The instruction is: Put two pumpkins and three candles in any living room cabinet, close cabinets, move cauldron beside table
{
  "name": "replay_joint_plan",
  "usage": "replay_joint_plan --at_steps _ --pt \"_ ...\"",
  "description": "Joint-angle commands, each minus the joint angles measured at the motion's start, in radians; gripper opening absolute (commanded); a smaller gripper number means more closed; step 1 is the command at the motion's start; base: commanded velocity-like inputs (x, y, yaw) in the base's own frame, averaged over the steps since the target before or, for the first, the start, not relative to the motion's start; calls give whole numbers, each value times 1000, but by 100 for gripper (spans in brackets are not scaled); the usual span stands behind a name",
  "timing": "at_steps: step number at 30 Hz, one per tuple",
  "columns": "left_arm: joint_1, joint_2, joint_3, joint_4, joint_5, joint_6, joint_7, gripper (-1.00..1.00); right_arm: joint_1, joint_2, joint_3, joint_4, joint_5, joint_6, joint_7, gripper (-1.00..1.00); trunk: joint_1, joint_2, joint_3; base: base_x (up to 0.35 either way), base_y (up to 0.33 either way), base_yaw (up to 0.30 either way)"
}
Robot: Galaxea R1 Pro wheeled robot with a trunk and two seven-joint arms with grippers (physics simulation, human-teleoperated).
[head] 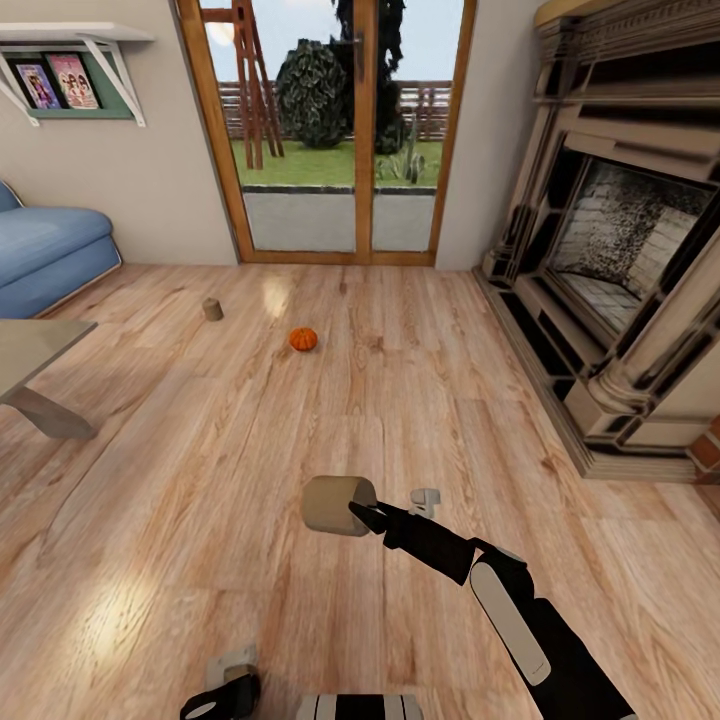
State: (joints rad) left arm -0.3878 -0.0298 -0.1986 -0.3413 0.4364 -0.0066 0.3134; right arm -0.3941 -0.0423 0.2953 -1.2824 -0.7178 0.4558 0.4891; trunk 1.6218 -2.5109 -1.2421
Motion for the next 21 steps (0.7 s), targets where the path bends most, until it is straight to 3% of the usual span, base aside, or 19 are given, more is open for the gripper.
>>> replay_joint_plan --at_steps 1,21 --pt "0 1 -8 -1 8 -1 7 100 -1 -1 1 0 -9 6 -1 -100 0 0 -1 40 0 0" --pt "0 1 -8 -1 8 -1 7 100 0 -1 1 -1 -9 7 -1 -100 0 0 -1 21 0 0"
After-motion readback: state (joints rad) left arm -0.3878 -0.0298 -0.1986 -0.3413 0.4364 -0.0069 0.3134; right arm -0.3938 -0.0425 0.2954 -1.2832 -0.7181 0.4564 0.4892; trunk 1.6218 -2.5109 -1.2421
